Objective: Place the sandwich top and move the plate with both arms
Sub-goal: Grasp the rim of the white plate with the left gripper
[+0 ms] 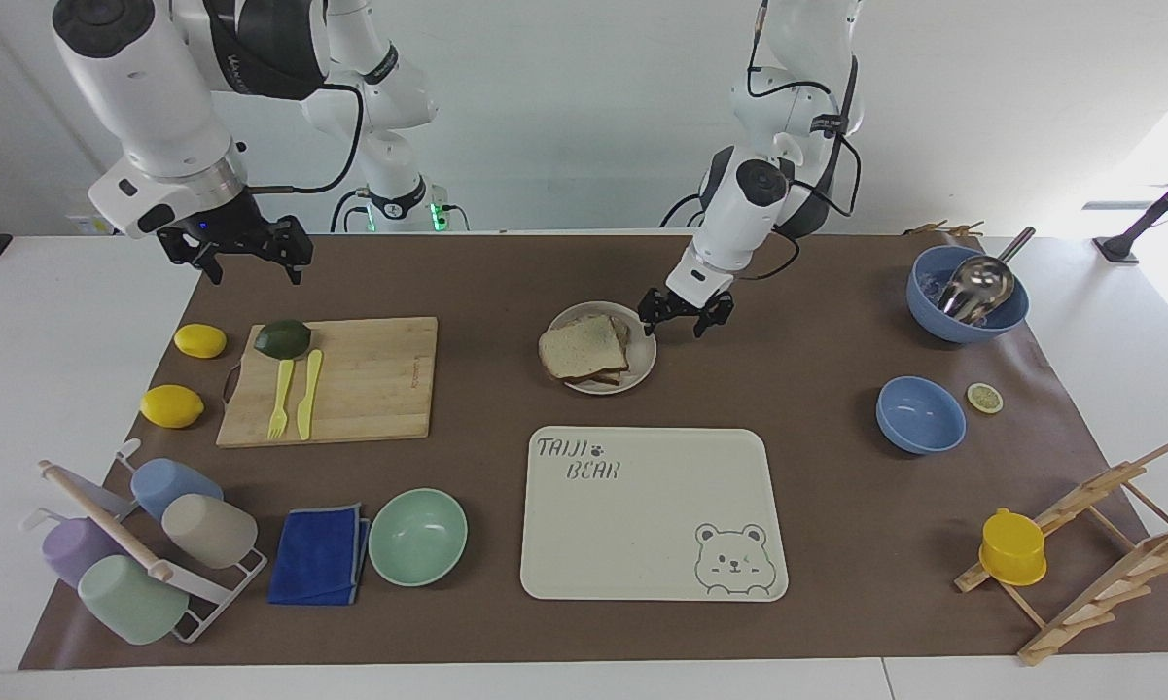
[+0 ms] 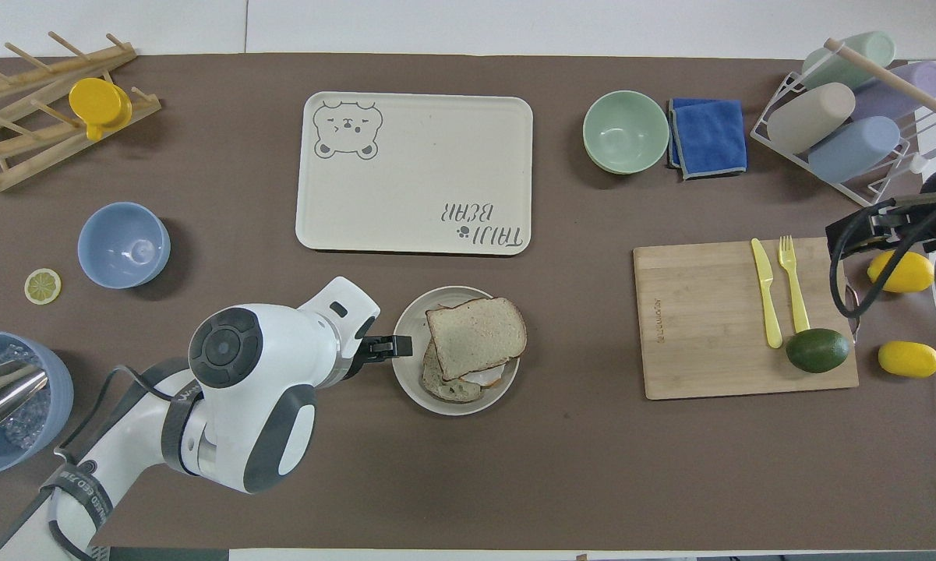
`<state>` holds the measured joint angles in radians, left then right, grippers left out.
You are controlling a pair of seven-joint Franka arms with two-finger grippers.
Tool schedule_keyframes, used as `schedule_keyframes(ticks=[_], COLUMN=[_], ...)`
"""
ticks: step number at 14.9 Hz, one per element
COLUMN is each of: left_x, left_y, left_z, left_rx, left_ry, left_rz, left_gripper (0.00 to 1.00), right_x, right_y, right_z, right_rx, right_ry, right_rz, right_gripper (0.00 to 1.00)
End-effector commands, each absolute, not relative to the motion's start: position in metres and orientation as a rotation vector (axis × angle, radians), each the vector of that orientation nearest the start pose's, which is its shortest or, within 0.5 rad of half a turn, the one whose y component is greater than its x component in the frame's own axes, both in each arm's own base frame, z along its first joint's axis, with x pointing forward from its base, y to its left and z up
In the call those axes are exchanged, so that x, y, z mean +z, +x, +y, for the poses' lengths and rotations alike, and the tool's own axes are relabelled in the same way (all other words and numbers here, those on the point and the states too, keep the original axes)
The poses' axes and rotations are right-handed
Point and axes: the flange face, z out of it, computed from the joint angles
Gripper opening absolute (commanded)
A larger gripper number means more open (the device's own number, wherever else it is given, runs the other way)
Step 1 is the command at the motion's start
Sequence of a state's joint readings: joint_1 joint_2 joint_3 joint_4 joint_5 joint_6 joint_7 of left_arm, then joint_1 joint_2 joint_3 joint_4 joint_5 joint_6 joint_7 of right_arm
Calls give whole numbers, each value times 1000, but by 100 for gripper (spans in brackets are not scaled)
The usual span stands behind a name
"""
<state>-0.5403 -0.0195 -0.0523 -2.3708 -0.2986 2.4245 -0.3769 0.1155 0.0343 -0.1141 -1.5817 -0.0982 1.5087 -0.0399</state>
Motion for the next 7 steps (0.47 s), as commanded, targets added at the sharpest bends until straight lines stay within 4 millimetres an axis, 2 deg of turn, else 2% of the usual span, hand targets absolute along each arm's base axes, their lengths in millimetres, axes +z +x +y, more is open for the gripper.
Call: schedule_keyframes(ticks=[1, 2, 4, 7], left_x=[325, 319, 316, 309], left_y=[419, 419, 419, 418], left_z=[-285, -286, -286, -287], left_rx=[43, 47, 52, 76], left_ry=[-3357, -3352, -3348, -3342], left_rz=[76, 114, 155, 154], left_gripper=[92, 92, 86, 79], right_x=[598, 598, 595, 594], right_y=[550, 551, 552, 551], right_z=[-16, -17, -16, -15], right_rx=[198, 195, 200, 215], right_ry=[-3199, -3199, -3198, -3196], right_rz=[-61, -57, -59, -61], right_gripper=[100, 100, 100, 100])
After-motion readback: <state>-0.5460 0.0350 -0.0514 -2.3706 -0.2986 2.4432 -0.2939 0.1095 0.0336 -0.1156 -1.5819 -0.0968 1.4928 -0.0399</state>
